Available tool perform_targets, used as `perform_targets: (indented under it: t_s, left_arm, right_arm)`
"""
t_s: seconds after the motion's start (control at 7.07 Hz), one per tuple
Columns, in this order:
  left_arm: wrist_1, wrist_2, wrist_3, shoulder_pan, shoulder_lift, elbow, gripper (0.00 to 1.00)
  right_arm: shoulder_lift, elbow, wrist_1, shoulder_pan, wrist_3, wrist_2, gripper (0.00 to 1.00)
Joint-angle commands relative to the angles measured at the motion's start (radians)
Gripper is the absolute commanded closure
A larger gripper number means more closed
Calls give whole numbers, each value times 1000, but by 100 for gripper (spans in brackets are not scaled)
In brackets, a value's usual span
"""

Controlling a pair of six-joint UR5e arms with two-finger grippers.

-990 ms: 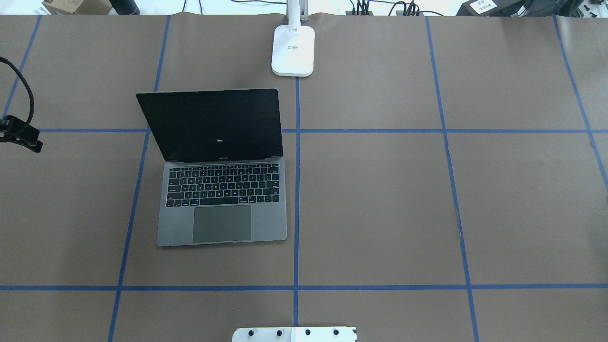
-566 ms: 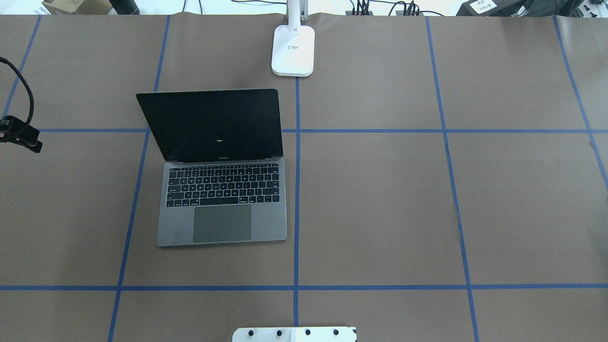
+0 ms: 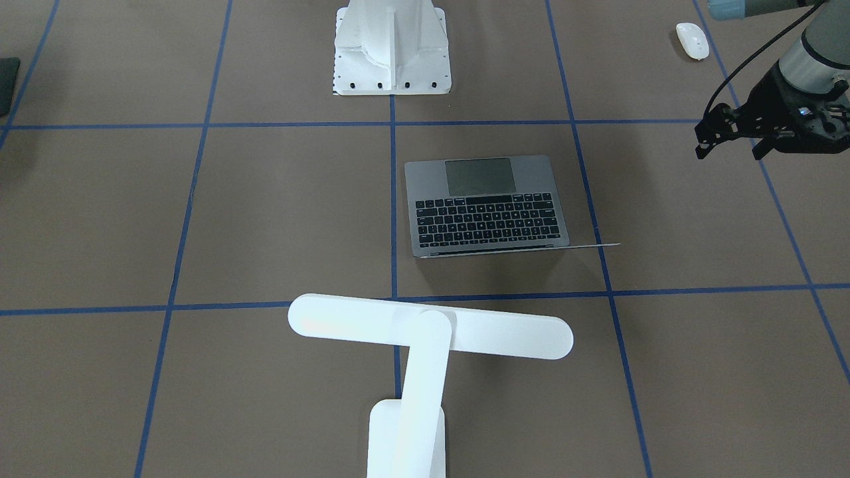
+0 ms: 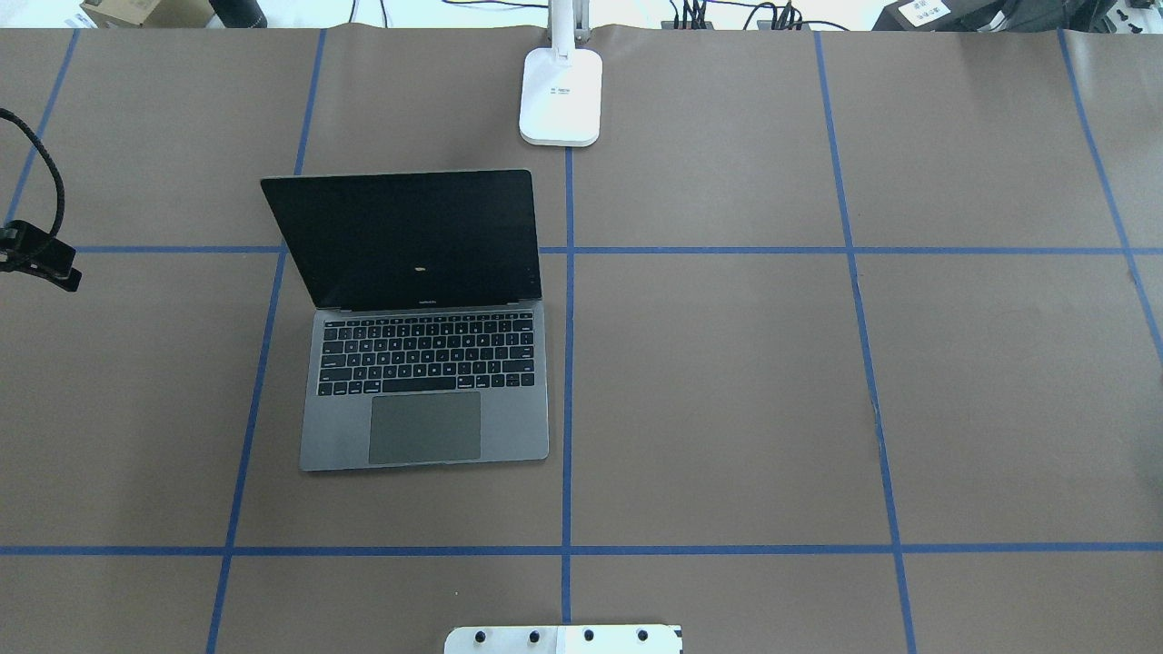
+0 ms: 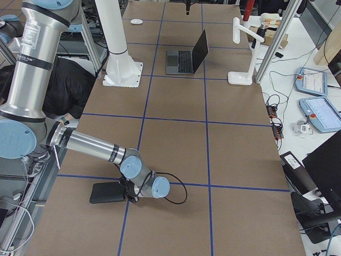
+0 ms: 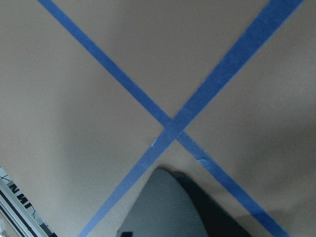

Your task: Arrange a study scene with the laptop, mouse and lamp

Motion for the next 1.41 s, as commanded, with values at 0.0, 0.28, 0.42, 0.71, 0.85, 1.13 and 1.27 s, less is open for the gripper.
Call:
perform_targets:
  t_s: [0.0,0.28,0.42,0.71,0.85,1.13,1.27]
  left_arm:
    - [0,0,0,-1,-1,-1,0]
    - [0,0,0,1,-1,-1,0]
    - [0,1,0,-1,0,0,0]
    - [0,1,0,1,-1,0,0]
    - [1,4,-2,1,-1,2,0]
    - [0,8,0,1,-1,3,0]
    - [0,6,0,1,0,2,0]
  right_arm:
    - [-11,-1,1,-1,-19,-2,94]
    - [-22,2,8,1,-96,-11,100]
    - [-28,54,-5,4,-104,0,100]
    - [-57,147,-70,16,-90,35,100]
    - [-60,252,-226,23,-84,105,100]
    - [-45,458,-486,22,87,130,100]
    - [-41,497,-483,22,203,153,100]
